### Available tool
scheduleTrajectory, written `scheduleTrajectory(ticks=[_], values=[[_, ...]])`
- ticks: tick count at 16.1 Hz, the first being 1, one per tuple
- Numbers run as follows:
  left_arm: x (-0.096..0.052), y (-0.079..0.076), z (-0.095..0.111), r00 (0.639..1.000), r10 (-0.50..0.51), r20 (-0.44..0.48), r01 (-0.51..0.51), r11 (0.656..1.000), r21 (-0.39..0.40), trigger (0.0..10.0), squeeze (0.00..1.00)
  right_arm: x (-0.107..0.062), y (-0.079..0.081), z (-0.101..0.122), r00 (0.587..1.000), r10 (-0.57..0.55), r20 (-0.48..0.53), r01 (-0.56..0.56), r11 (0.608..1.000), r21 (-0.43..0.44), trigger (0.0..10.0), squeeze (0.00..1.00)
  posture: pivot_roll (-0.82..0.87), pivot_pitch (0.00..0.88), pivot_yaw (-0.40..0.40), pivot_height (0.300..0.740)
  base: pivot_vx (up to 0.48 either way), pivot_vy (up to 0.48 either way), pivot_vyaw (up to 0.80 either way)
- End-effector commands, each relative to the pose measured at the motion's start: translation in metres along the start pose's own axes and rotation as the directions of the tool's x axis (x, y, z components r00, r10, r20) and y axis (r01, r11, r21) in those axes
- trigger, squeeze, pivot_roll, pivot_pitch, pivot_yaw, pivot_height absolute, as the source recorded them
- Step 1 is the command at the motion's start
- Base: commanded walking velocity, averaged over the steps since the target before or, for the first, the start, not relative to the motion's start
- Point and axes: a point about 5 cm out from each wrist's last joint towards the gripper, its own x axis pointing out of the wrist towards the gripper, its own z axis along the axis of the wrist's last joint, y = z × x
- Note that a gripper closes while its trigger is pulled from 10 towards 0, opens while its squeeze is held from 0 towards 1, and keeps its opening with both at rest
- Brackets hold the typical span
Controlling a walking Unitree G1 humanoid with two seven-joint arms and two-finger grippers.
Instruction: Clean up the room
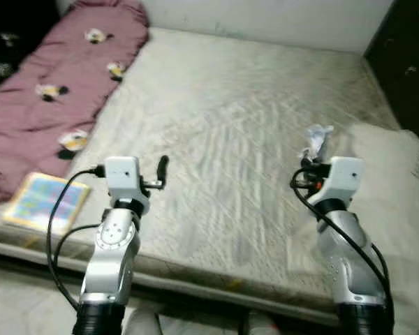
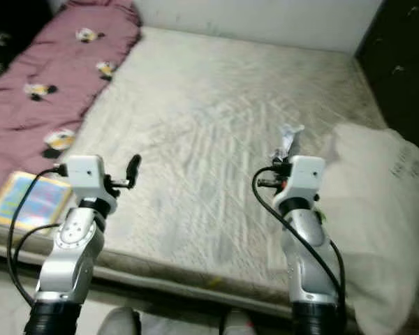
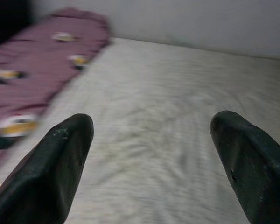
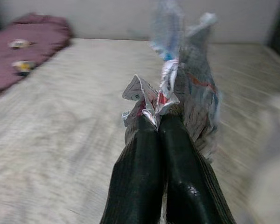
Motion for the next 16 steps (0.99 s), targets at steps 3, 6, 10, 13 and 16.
scheduleTrajectory(ticks=[3, 6, 10, 13, 16], values=[[-0.004, 0.017, -0.006, 0.999, 0.045, -0.030, -0.045, 0.999, 0.013, 10.0, 0.00, 0.006, 0.019, 0.009, 0.999, 0.044, 0.030, -0.043, 0.999, -0.020, 10.0, 0.00, -0.03, 0.000, -0.048, 0.740, 0.000, 0.000, 0.00], [-0.004, 0.017, -0.006, 0.999, 0.034, -0.031, -0.034, 0.999, 0.008, 10.0, 0.00, 0.007, 0.017, 0.006, 1.000, 0.011, 0.010, -0.011, 0.999, -0.044, 10.0, 0.00, -0.03, 0.000, -0.054, 0.740, 0.000, 0.000, 0.00], [0.001, 0.022, 0.004, 0.999, 0.033, -0.007, -0.033, 0.999, 0.021, 10.0, 0.00, 0.010, 0.017, 0.014, 0.999, 0.027, 0.022, -0.025, 0.997, -0.071, 10.0, 0.00, -0.01, 0.000, -0.069, 0.740, 0.000, 0.000, 0.00], [-0.008, 0.020, -0.006, 0.999, 0.025, -0.040, -0.025, 1.000, -0.009, 10.0, 0.00, 0.009, 0.021, 0.008, 0.999, 0.032, 0.013, -0.031, 0.998, -0.058, 10.0, 0.00, -0.02, 0.000, -0.048, 0.740, 0.000, 0.000, 0.00], [-0.009, 0.016, -0.010, 0.998, 0.019, -0.052, -0.020, 1.000, -0.008, 10.0, 0.00, 0.007, 0.016, 0.001, 1.000, -0.002, -0.024, 0.001, 0.999, -0.041, 10.0, 0.00, -0.02, 0.000, -0.045, 0.740, 0.000, 0.000, 0.00]])
